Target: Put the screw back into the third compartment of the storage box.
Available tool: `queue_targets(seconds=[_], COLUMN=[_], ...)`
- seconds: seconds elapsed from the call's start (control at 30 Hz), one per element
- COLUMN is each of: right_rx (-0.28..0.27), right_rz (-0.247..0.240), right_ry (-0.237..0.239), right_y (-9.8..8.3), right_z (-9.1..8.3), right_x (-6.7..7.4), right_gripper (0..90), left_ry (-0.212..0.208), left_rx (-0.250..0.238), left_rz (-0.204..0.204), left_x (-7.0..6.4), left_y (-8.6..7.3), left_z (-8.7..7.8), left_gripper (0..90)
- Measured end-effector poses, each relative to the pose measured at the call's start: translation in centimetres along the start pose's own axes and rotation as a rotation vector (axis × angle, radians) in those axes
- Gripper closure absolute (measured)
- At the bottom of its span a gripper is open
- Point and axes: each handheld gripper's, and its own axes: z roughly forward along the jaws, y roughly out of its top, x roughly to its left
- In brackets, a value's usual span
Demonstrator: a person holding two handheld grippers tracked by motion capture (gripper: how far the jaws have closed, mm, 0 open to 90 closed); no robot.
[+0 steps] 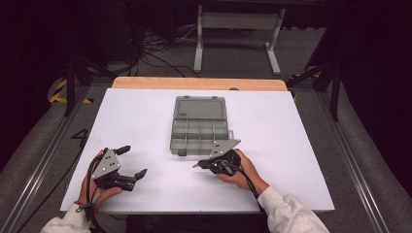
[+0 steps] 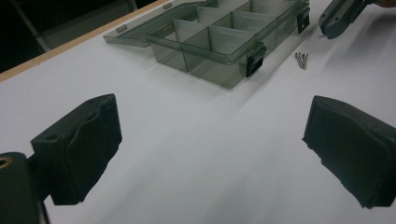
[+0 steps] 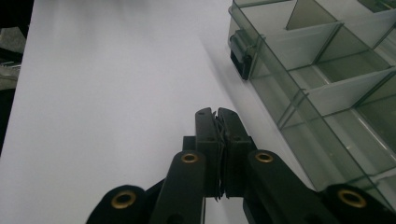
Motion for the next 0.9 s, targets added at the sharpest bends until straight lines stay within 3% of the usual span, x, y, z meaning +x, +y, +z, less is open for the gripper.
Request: queue_targets(seconds=[0.6, 0.9], right_rx=[-0.080, -0.105], right_rz=[0.022, 0.033], right_ry=[-0.076, -0.113], right_y=[1.1, 2.2], right_z=[-3.2, -3.7], right_x=[-1.8, -3.3], right_gripper=[88.7, 88.7], left_ry=[-0.003, -0.013], left_rx=[-0.001, 0.000], left_rz=[-0.002, -0.003], left_x=[0.0, 0.1], left_y=[0.0, -0.1], left_z=[0.0, 0.0], left_gripper=[4.8, 4.8])
